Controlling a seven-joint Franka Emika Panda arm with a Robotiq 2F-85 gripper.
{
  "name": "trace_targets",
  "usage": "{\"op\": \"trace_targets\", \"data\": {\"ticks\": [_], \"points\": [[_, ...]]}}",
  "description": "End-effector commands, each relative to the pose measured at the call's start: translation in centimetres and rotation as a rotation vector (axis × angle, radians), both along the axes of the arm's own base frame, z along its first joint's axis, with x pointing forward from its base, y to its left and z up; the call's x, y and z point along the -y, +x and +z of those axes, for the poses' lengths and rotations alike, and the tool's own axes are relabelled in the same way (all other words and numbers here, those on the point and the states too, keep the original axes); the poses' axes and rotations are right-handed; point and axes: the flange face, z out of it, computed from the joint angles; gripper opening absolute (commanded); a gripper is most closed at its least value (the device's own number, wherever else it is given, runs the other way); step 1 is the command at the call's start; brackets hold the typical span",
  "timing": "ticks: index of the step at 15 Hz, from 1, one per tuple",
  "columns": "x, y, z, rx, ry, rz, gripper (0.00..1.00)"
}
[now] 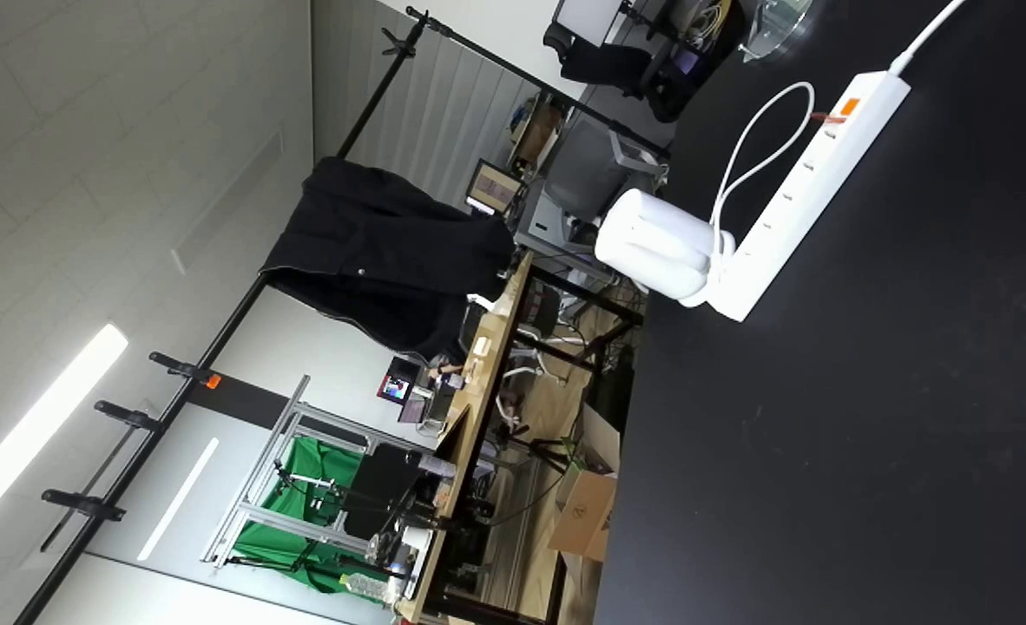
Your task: Turn on the extension cable
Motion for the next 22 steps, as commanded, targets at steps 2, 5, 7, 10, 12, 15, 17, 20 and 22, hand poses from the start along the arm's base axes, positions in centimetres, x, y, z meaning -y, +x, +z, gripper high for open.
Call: {"op": "trace_targets", "data": {"ticks": [2,5,7,10,12,15,17,20,22], "points": [[-0.8,2.1,-6.8,-0.013,0.001,-0.182,0.0],[-2.1,2.7,-10.8,-0.039,0.011,-0.242,0.0],[-3.2,3.3,-12.6,-0.032,0.038,-0.242,0.0],[-4.2,2.6,-13.4,-0.06,0.036,-0.19,0.01],[-5.0,3.1,-14.2,-0.069,0.044,-0.176,0.01],[-4.9,3.3,-14.2,-0.069,0.046,-0.178,0.01],[-4.7,3.3,-14.2,-0.069,0.046,-0.18,0.01],[-4.9,3.5,-14.5,-0.07,0.04,-0.189,0.0],[-5.6,3.8,-15.2,-0.08,0.046,-0.198,0.0]]}}
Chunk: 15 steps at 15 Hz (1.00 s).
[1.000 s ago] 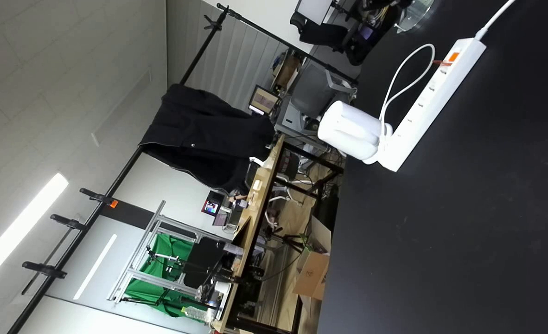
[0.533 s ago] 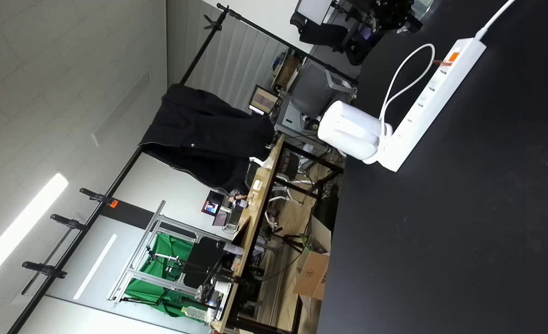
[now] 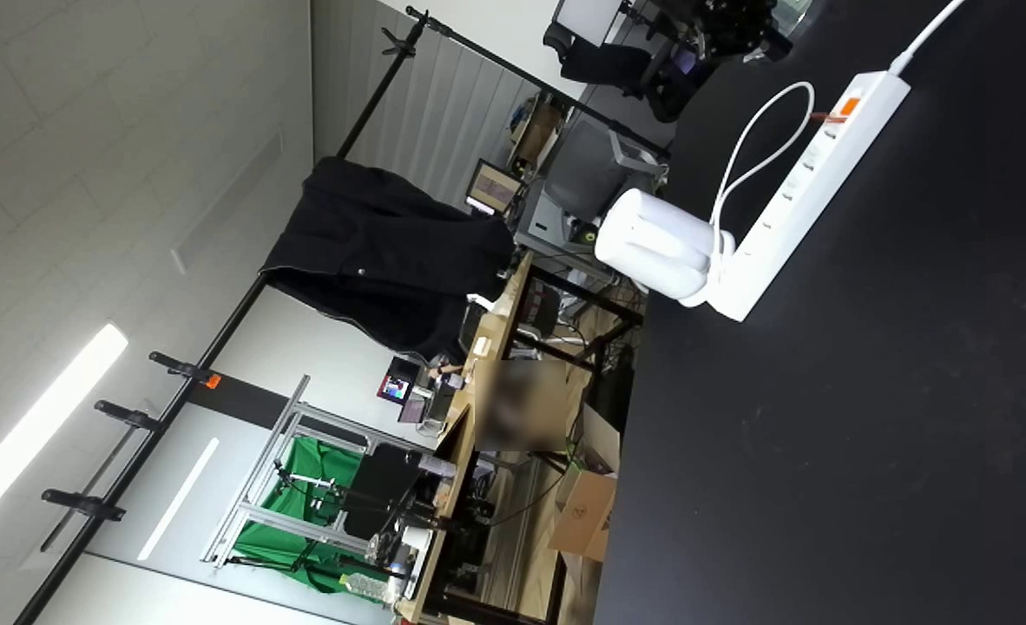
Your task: Turn on the extension cable
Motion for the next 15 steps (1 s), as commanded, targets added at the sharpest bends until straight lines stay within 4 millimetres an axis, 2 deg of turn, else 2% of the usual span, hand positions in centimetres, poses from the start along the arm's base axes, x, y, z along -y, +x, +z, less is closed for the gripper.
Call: {"op": "trace_targets", "data": {"ticks": [1,8,15], "points": [[-1.0,0.7,-1.0,-0.007,-0.003,-0.026,0.0],[-2.4,1.8,-3.3,0.029,-0.008,-0.068,0.0],[-2.7,2.0,-5.4,-0.001,-0.018,-0.14,0.0]]}}
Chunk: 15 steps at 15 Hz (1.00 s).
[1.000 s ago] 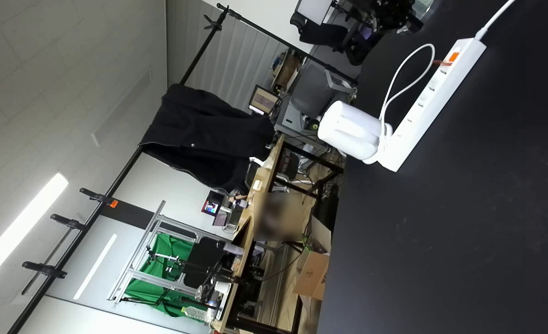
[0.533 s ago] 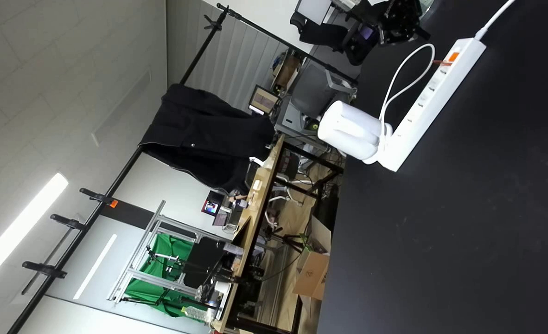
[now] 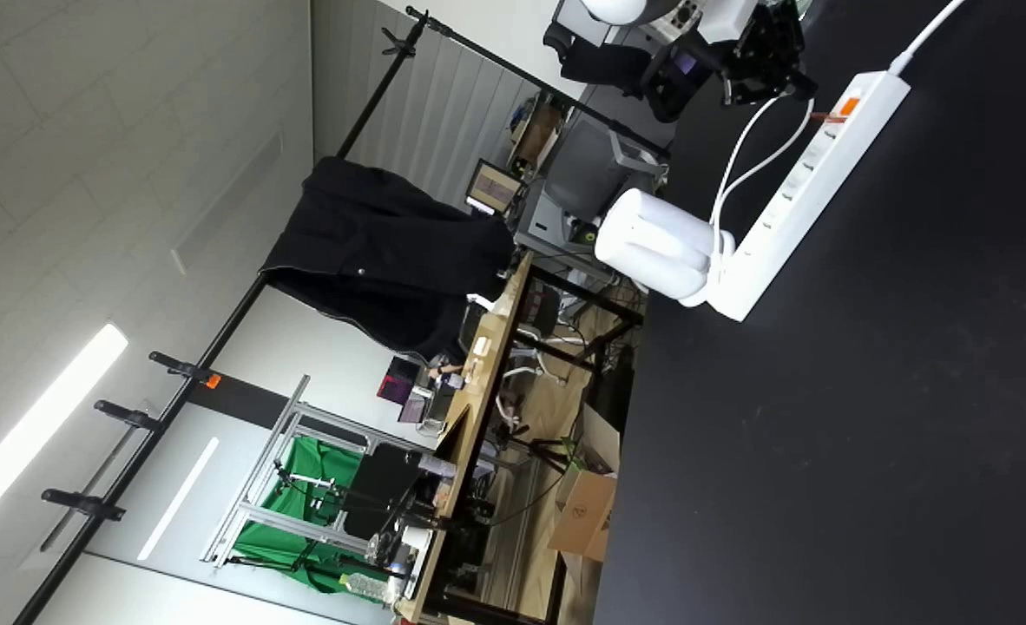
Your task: Turn on the extension cable
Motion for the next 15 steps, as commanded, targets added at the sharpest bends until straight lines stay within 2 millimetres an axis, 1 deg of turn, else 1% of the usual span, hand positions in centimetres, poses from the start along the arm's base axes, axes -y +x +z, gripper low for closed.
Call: {"op": "trace_targets", "data": {"ticks": [1,7,15], "points": [[0.1,0.8,-0.8,0.0,-0.01,-0.065,0.0],[-0.1,1.1,-2.3,-0.017,-0.019,-0.092,0.0],[-0.4,1.4,-3.9,-0.036,-0.033,-0.106,0.0]]}}
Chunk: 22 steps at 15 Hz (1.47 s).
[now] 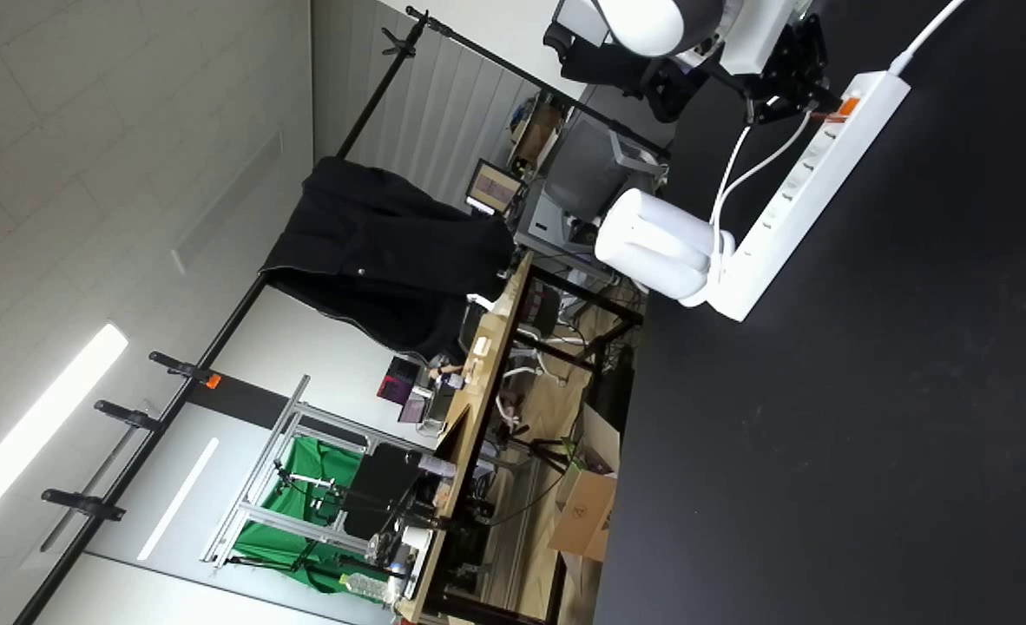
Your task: Turn on the extension cable
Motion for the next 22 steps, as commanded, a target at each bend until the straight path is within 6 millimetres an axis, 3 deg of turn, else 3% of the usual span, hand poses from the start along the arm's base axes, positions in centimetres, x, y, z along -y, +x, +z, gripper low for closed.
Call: {"op": "trace_targets", "data": {"ticks": [1,12,22], "points": [[0.0,0.8,-0.5,-0.006,-0.012,-0.041,0.0],[-0.5,1.0,-1.5,-0.04,-0.033,-0.061,0.0],[-1.0,0.1,-1.0,-0.008,-0.035,-0.076,0.0]]}}
